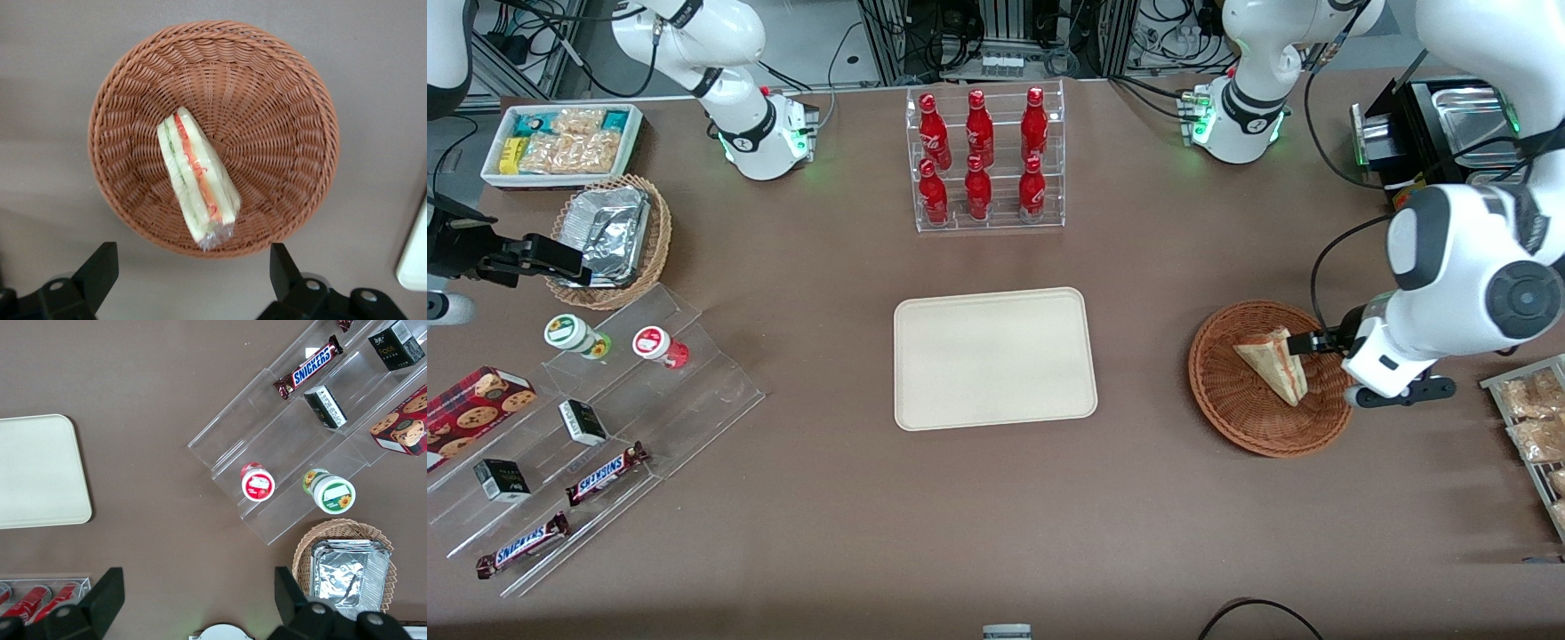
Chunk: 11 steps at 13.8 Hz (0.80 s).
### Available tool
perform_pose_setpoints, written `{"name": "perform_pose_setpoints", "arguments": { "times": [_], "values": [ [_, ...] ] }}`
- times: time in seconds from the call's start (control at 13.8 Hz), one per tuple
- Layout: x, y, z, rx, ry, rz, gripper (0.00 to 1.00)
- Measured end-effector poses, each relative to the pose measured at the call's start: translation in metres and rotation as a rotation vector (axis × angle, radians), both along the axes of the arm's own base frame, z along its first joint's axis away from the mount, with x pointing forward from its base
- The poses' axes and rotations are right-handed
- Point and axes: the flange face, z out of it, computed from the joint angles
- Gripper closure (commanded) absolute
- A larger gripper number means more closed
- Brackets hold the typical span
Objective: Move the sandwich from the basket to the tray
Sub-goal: 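Move the left gripper over the wrapped sandwich in the wicker basket, then lower the left gripper and close it on the sandwich's wrapped end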
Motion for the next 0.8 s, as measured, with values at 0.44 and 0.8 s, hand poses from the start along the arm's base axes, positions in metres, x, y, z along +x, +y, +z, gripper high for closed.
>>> {"name": "perform_pose_setpoints", "arguments": {
  "times": [0.44,0.8],
  "values": [
    [-0.026,0.001,-0.042,0.035,-0.03,0.182,0.0],
    [-0.05,0.002,-0.057,0.062,-0.087,0.385,0.0]
  ]
}}
